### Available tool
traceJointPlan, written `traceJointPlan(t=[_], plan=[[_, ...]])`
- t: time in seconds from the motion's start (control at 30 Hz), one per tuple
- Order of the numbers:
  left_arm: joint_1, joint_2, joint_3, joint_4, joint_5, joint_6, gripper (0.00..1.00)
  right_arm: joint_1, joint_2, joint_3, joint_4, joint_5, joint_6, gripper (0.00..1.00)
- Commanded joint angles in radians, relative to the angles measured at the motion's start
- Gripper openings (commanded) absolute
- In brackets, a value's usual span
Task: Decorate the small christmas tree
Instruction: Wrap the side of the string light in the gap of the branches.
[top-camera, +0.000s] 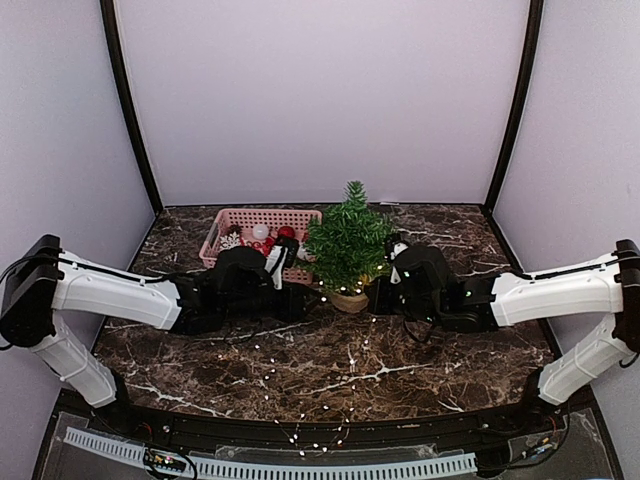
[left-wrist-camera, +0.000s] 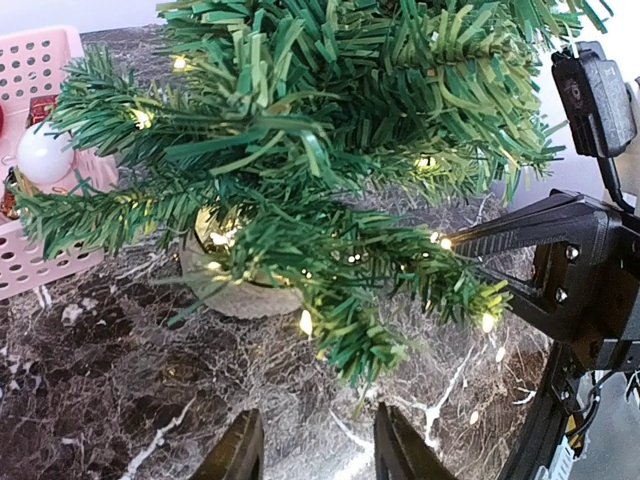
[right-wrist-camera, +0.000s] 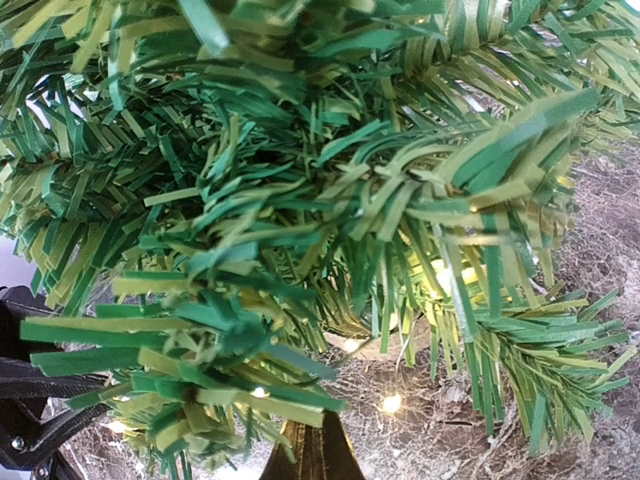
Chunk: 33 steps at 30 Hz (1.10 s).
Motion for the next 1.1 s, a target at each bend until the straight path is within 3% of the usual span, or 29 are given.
traceJointPlan(t=[0.0, 0.2, 0.3, 0.4, 1.07], plan=[[0.010, 0.014, -0.004, 0.101, 0.032, -0.055, 0.43, -0.005, -0.024, -0.011, 0.030, 0.012, 0.009, 0.00], [0.014, 0.048, 0.008, 0.139, 0.054, -0.075, 0.44, -0.005, -0.031, -0.019, 0.027, 0.019, 0.016, 0.00], [0.015, 0.073, 0.016, 0.145, 0.087, -0.084, 0.29, -0.005, -0.045, -0.022, 0.030, 0.022, 0.022, 0.00], [0.015, 0.093, 0.014, 0.157, 0.108, -0.100, 0.22, -0.005, -0.069, -0.022, 0.032, 0.027, 0.029, 0.00], [0.017, 0.184, 0.059, 0.246, 0.100, -0.137, 0.21, 0.021, -0.100, -0.003, 0.186, -0.080, -0.044, 0.00]])
